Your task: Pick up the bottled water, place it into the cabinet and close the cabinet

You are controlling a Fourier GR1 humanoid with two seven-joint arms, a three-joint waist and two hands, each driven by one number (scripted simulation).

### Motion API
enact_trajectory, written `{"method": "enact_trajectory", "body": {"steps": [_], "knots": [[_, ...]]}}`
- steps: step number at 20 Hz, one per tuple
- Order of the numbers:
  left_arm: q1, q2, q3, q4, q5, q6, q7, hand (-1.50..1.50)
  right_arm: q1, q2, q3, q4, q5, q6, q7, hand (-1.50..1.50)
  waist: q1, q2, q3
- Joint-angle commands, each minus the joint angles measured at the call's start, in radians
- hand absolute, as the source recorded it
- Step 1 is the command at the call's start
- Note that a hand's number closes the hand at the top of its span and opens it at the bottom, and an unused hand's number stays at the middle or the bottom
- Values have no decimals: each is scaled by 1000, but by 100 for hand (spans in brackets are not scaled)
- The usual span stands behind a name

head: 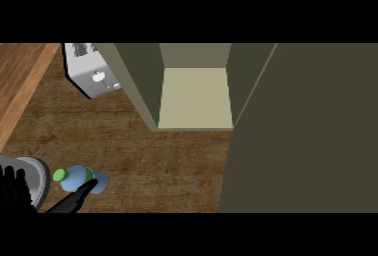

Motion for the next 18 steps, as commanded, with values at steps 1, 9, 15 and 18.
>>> {"method": "enact_trajectory", "body": {"steps": [1, 9, 15, 18], "knots": [[-48, -12, 40, 104, 51, -49, -61, -150, 68, -48, 57, -140, 132, -14, 38, -150, -6, -1, 0], [-66, -69, 51, 268, 111, -114, -230, -150, 70, -78, 69, -89, 118, -39, -45, -150, 0, 0, 1], [-124, -52, 136, 475, 220, -184, -359, -150, 59, -97, 77, -167, 110, -78, 24, -150, -3, 0, 0], [-196, -70, 112, 538, 197, -136, -377, -150, 86, -98, 123, -118, 155, -98, -37, -150, -7, 0, 1]]}}
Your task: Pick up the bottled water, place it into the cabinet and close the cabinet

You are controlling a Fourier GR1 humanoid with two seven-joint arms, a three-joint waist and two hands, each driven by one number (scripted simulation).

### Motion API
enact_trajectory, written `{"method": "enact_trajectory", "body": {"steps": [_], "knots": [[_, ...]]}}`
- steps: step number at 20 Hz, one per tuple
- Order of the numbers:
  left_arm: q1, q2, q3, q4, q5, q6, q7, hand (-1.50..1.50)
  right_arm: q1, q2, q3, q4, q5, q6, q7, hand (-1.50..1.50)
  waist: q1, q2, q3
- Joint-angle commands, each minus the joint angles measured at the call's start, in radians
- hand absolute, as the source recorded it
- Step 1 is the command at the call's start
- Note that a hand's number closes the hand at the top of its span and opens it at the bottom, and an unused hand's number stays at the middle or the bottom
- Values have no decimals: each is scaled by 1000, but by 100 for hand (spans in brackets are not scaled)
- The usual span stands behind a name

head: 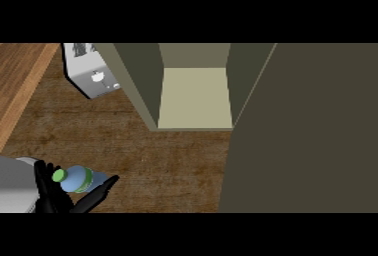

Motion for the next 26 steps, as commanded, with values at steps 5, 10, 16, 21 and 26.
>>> {"method": "enact_trajectory", "body": {"steps": [5, 10, 16, 21, 26], "knots": [[-82, -4, 12, 248, 93, 26, -198, -150, -40, -10, 20, -123, 107, -27, 107, -150, 1, 1, -1], [-61, -4, 40, 283, 138, -48, -258, -150, 7, -59, 30, -99, 101, -12, 26, -150, 1, 0, 1], [-118, -4, 74, 403, 189, -99, -327, -150, -29, -59, 49, -166, 130, -52, 135, -150, -2, -1, 0], [-130, -4, 63, 495, 248, -167, -451, -150, -54, -46, 74, -131, 135, -67, 140, -150, 1, 0, -1], [-175, -4, 92, 482, 285, -220, -436, 150, -61, -50, 81, -65, 133, -61, 85, -150, 2, 0, 0]]}}
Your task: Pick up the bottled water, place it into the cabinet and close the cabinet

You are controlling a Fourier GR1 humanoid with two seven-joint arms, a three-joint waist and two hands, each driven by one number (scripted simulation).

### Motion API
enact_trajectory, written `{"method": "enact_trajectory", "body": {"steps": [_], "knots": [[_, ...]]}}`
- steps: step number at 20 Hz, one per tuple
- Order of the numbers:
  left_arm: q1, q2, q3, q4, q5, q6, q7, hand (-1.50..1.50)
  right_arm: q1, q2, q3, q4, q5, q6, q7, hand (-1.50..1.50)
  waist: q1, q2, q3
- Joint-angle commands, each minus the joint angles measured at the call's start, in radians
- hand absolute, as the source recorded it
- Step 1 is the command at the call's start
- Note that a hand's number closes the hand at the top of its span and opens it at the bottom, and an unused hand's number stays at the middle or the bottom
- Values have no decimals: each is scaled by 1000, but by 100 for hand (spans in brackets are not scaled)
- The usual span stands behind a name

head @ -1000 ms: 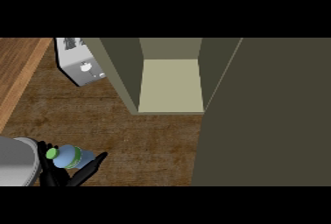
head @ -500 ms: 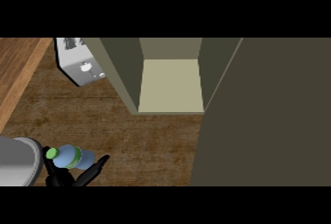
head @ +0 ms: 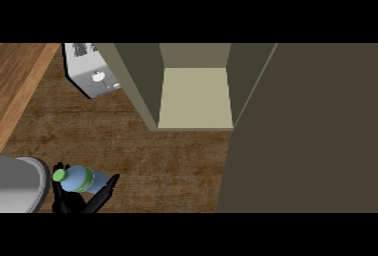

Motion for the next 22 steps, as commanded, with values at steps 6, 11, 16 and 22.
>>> {"method": "enact_trajectory", "body": {"steps": [6, 11, 16, 22], "knots": [[-77, -9, 15, 69, 48, -48, -66, 150, 9, -47, 37, -193, 126, -18, 136, -150, -7, -2, 0], [-10, -10, -29, 21, 98, -120, -99, 150, 90, -62, 8, -80, 45, -1, -68, -150, 1, -1, 1], [-55, 33, -184, 101, -4, -301, -21, 150, 17, -70, -10, -74, 29, 3, 3, -150, -21, -4, 1], [-145, 38, -224, 129, -38, -391, -13, 150, 37, -53, 51, -87, 87, -31, 0, -150, -6, -1, 0]]}}
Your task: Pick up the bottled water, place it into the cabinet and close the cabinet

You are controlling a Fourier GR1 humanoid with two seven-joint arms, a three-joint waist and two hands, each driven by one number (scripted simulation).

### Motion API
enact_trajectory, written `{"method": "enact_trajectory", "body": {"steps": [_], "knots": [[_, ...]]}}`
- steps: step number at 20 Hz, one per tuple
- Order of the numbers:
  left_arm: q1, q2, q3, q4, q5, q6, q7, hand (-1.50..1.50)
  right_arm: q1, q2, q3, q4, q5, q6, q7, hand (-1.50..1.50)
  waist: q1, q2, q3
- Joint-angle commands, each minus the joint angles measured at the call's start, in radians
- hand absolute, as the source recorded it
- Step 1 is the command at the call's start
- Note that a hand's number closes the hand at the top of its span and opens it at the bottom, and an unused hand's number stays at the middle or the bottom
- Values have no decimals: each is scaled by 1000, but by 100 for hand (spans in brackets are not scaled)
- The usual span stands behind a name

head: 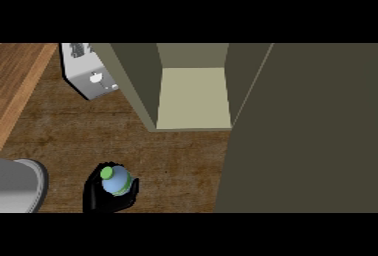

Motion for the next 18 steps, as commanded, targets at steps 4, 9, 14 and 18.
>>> {"method": "enact_trajectory", "body": {"steps": [4, 9, 14, 18], "knots": [[0, -18, -51, -84, -62, 15, 18, 150, 74, -34, 43, -116, 89, -1, 5, -150, 11, 1, 1], [88, 22, -103, -271, -58, -18, 146, 150, 1, -5, 17, -102, 85, -15, 58, -150, 18, 0, 1], [106, -21, -137, -402, -41, 36, 274, 150, 7, -22, -12, -91, 50, 5, 52, -150, 16, 1, 1], [122, -46, -180, -490, -91, 112, 303, 150, -14, 7, 79, -121, 165, -48, 129, -150, 13, -1, 0]]}}
